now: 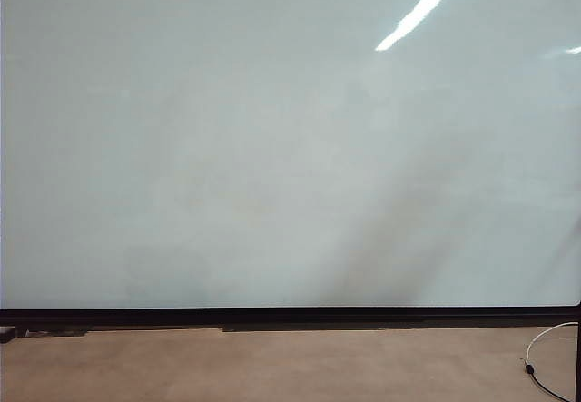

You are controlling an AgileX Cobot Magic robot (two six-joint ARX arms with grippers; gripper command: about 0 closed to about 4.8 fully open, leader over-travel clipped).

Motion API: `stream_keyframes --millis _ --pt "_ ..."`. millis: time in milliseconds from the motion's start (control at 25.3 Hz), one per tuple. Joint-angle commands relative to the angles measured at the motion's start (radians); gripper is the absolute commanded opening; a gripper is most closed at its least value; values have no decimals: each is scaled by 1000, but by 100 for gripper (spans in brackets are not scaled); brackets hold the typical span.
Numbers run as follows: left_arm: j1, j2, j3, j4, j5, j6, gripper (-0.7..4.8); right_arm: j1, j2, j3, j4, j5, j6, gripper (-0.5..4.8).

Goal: Pick up the pen on the shelf to the right of the whiteboard and draw a rectangle.

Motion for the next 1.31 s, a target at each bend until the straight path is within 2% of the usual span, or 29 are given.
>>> stream_keyframes --millis 40,871,1148,1306 --pt "0 0 3 7 4 5 -4 0 1 3 13 0 4 -5" --pt "0 0 3 7 4 5 -5 0 1 4 39 -2 4 -5" --pt "0 0 3 7 4 5 -4 1 1 14 193 -115 12 -5" --pt "0 0 3 7 4 5 -4 0 7 81 107 -106 12 -5"
